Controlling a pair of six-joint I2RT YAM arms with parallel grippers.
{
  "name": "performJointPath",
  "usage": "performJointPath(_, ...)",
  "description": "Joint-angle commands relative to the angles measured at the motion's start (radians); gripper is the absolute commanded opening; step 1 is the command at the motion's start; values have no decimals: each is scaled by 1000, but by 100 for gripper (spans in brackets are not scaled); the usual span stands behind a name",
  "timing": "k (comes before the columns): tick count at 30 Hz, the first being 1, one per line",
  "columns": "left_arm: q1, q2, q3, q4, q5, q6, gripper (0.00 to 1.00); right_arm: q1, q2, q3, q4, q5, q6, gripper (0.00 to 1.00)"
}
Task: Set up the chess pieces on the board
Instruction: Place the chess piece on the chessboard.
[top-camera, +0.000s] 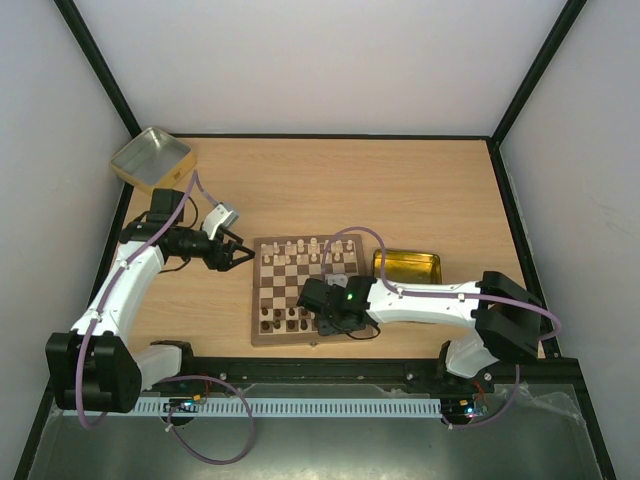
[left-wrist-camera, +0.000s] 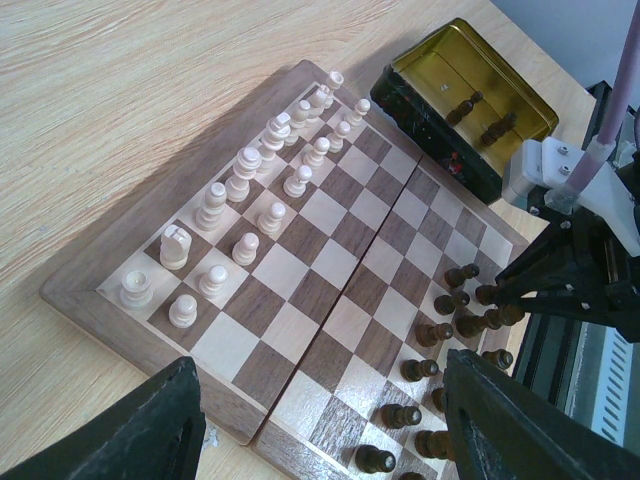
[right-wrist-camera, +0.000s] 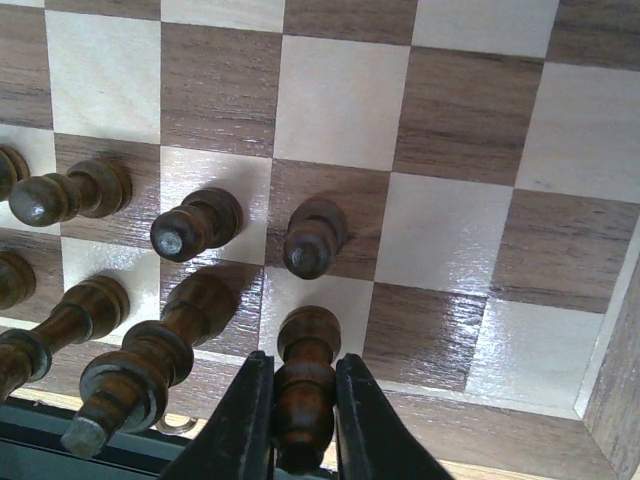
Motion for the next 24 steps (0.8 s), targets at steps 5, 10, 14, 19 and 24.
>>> performJointPath(5, -3, -9, -13, 2, 8, 3, 66, 10, 5, 29, -5, 12, -5, 22)
performJointPath(10, -3, -8, -13, 2, 8, 3, 66, 10, 4, 39, -9, 27, -8, 27)
performJointPath(14, -3, -8, -13, 2, 8, 3, 66, 9, -29, 58, -27, 54, -1, 35)
performJointPath(19, -3, -5, -12, 2, 10, 3, 66, 2, -84, 116, -121, 109, 6, 40)
performJointPath(24, -3, -6, -13, 2, 10, 2, 66, -71, -187, 106, -196, 165, 9, 40)
